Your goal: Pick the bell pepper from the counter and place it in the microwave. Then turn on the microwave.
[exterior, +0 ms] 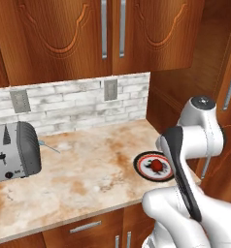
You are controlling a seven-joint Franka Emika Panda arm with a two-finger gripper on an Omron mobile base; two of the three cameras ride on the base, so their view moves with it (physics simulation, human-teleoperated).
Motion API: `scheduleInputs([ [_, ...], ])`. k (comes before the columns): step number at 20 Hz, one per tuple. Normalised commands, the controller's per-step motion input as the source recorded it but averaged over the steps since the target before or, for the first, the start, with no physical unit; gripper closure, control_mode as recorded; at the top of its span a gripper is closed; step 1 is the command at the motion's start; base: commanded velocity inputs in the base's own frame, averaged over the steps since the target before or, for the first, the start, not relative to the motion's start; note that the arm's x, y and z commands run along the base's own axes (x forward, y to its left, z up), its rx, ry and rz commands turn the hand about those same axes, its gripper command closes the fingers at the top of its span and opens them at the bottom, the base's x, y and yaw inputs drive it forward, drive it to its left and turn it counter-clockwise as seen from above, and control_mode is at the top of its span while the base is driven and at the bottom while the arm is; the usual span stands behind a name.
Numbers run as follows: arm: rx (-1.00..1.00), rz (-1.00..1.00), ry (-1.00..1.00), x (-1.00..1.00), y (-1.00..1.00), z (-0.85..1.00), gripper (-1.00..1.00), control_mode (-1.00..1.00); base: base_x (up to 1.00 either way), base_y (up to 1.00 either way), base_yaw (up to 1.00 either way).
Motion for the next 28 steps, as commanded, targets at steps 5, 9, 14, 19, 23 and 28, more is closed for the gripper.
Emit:
scheduleInputs([
  [5, 0.00, 0.00, 0.01, 0.24, -0.08, -0.30, -1.00, -1.00, 0.00, 0.00, 0.00],
  [9, 0.00, 0.00, 0.02, 0.25, -0.03, -0.19, -1.00, -1.00, 0.00, 0.00, 0.00],
  [14, 0.00, 0.00, 0.03, 0.23, 0.00, -0.12, -1.00, -1.00, 0.00, 0.00, 0.00],
  [19, 0.00, 0.00, 0.04, 0.12, 0.00, -0.16, -1.00, -1.00, 0.00, 0.00, 0.00],
  [23, 0.00, 0.00, 0.04, 0.17, 0.00, -0.28, -1.00, -1.00, 0.00, 0.00, 0.00],
  [28, 0.00, 0.00, 0.02, 0.18, 0.00, -0.28, -1.00, -1.00, 0.00, 0.00, 0.00],
])
